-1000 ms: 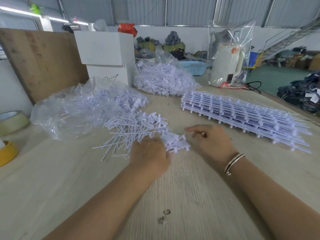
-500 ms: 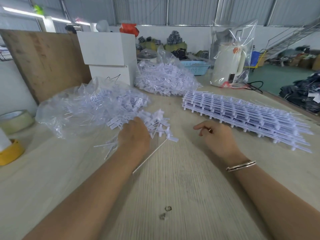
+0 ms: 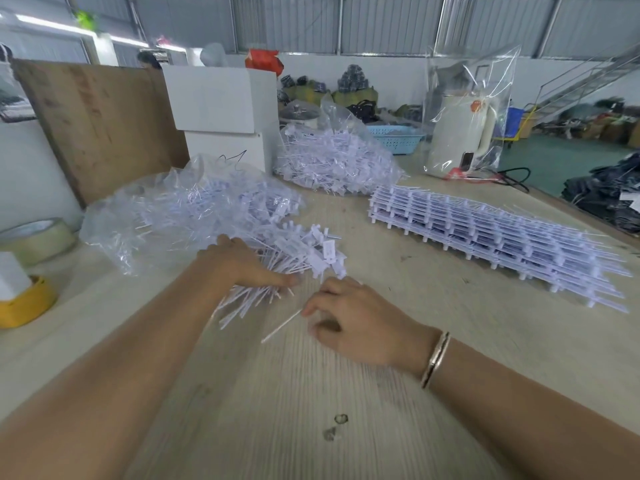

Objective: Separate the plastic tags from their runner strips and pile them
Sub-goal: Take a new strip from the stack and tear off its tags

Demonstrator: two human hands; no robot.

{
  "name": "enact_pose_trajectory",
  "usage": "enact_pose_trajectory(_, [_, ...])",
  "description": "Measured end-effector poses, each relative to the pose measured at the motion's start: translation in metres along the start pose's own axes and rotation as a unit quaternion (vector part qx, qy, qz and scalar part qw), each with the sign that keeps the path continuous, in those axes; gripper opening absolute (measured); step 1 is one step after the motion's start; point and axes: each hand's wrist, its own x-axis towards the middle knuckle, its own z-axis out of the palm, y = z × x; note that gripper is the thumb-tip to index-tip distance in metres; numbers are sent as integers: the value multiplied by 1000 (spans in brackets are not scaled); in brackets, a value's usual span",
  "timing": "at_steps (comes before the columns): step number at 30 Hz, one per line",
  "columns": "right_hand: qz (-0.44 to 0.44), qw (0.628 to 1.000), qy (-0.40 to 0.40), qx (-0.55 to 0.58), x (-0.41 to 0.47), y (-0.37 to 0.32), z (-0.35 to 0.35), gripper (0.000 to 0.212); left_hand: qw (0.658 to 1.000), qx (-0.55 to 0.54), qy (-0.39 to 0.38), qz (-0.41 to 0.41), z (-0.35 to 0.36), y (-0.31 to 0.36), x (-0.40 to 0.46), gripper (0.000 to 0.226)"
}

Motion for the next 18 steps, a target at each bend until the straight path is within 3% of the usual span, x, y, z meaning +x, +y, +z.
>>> enact_pose_trajectory(3, [5,999,-38,-22,21,0,2,35,999,-23,-21,34,-1,2,8,141])
enact_pose_trajectory(7, [-6,999,-48,6,48,-2,7,34,991,-74,-20,113,-2,10,16,78])
enact_pose_trajectory(10, [-37,997,-41,50,50,2,13,35,987,-30,-65,142,-8,4,14,54])
enact_pose_trajectory(12, [-54,996,-29,58,45,6,17,36,990,9,-34,140,-17,-4,9,70])
enact_pose_trajectory(13, [-57,996,-22,62,43,7,19,36,991,14,32,131,-20,-8,6,83])
enact_pose_trajectory(15, [-57,996,-11,69,42,6,21,36,971,20,183,152,-23,-9,3,89])
enact_pose_trajectory(16, [-58,996,-7,71,42,5,22,37,962,38,208,169,-22,-6,1,84])
enact_pose_trajectory(18, [-57,996,-2,69,42,4,22,37,967,74,178,166,-14,-1,-1,76])
